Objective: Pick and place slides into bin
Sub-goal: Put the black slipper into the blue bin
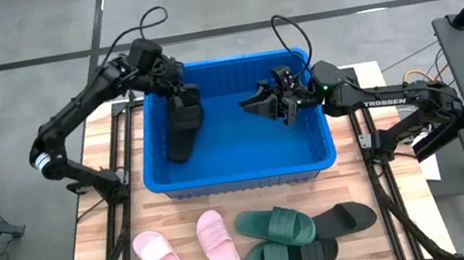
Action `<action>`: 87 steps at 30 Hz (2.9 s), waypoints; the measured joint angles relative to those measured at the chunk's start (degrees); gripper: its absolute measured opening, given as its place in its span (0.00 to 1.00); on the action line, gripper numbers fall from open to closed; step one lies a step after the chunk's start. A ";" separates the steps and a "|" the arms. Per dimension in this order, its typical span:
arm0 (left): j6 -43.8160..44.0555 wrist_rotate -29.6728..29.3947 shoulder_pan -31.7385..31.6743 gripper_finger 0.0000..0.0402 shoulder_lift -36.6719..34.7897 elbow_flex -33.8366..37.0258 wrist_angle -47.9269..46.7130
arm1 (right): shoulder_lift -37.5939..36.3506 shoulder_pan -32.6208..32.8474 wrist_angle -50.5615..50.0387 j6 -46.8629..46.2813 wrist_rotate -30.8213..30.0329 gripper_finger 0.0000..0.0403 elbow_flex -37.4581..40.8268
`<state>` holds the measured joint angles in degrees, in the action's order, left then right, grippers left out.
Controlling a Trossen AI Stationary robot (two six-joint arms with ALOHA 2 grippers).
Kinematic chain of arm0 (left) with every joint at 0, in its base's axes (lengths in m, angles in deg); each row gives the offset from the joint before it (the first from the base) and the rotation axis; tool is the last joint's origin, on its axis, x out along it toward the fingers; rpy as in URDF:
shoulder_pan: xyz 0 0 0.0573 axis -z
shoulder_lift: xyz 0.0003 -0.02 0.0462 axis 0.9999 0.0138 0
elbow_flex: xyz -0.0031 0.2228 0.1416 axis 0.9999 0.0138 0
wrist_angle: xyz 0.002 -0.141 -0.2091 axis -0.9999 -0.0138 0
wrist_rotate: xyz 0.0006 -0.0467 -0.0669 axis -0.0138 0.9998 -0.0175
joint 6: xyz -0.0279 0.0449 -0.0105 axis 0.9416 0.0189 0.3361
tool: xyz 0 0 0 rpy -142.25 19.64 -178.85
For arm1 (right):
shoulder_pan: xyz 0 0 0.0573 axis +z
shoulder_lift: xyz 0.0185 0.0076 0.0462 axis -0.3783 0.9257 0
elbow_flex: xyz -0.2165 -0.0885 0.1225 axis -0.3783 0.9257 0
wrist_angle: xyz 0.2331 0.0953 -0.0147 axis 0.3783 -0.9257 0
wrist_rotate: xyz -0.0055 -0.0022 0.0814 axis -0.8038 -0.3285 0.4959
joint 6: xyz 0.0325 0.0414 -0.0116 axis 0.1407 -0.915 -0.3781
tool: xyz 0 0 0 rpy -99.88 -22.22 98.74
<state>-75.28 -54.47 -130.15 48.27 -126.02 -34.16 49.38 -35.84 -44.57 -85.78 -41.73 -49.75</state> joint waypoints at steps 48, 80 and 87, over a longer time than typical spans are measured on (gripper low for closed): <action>-1.49 3.86 -6.76 0.06 1.63 9.97 10.10 | 0.00 0.24 -0.07 -0.47 -0.49 0.36 0.00; 0.48 5.17 -7.25 0.06 3.04 10.29 8.35 | 0.02 0.37 -1.31 0.01 -1.09 0.35 0.00; 1.09 5.65 -8.21 0.06 3.18 10.55 5.66 | 0.02 0.37 -1.31 0.01 -1.07 0.34 0.00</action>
<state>-74.19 -48.82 -138.35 51.45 -115.47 -28.50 49.40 -35.47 -45.88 -85.78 -42.80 -49.75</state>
